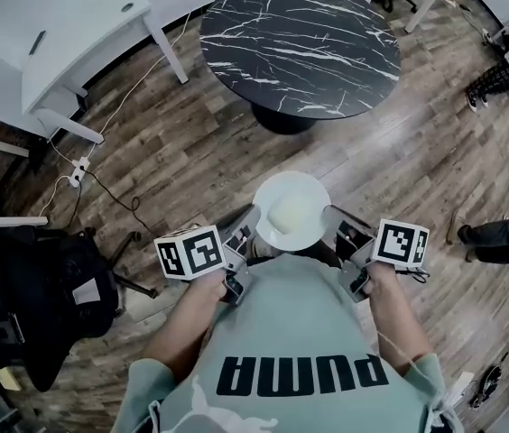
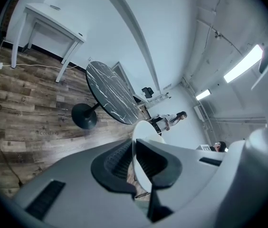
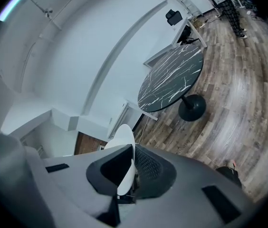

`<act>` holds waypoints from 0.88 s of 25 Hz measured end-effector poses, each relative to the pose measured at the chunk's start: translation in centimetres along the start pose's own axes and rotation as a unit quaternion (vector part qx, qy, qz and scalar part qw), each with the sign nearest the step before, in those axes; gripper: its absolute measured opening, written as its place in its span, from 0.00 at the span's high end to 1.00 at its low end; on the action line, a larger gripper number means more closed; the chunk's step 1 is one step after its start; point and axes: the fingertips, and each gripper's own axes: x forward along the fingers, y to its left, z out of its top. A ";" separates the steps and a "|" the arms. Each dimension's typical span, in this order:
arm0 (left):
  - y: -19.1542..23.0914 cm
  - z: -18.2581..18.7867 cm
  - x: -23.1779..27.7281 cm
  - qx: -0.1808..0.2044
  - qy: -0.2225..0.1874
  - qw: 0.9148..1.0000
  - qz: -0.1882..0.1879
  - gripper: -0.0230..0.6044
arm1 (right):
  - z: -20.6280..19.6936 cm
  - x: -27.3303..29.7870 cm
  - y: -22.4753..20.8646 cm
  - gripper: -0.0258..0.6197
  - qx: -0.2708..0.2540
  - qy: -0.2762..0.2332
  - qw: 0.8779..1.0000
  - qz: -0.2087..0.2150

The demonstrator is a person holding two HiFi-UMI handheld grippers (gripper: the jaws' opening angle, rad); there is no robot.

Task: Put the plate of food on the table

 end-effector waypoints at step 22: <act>0.5 9.1 9.5 -0.015 -0.012 0.999 0.036 0.91 | 12.5 6.1 -2.8 0.92 0.010 0.029 0.999 0.038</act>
